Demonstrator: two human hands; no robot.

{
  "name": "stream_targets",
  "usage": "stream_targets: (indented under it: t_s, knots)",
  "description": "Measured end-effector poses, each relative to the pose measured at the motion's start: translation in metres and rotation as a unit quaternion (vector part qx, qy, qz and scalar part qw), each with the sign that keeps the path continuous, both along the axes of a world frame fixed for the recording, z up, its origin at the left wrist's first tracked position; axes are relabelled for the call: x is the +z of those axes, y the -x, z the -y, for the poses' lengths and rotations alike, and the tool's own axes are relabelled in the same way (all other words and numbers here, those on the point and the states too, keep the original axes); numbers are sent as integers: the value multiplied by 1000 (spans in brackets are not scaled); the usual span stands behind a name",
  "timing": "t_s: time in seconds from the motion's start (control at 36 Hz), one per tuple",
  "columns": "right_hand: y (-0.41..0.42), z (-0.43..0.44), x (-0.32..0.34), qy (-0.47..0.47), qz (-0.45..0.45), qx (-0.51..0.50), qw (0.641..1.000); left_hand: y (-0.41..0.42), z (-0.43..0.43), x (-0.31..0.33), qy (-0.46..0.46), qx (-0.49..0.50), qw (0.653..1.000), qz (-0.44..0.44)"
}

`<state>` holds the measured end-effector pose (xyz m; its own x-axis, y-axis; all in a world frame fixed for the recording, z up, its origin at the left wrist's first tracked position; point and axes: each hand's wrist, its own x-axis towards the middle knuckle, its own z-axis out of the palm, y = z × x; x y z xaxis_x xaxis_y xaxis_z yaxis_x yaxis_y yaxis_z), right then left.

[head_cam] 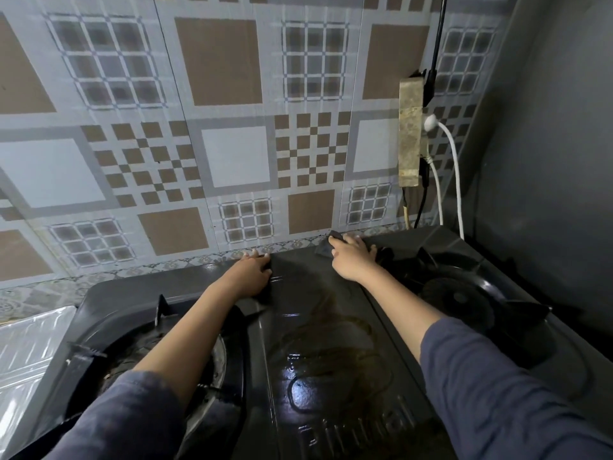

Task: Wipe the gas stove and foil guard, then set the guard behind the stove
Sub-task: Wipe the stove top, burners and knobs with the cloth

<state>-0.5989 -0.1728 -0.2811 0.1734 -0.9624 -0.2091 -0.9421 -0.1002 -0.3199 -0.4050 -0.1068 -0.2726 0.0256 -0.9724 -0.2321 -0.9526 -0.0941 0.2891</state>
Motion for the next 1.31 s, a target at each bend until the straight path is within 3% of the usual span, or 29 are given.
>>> stream_targets:
  t_s: [0.33,0.89,1.31]
  knots:
    - [7,-19,3,-11,10,92,996,19,-24,4,-39,-69,997,16]
    - [-4,-50,1,22,19,154,988,11,-61,3,47,-83,995,40]
    - [2,-75,4,86,-49,196,976,19,-70,4,79,-51,993,70]
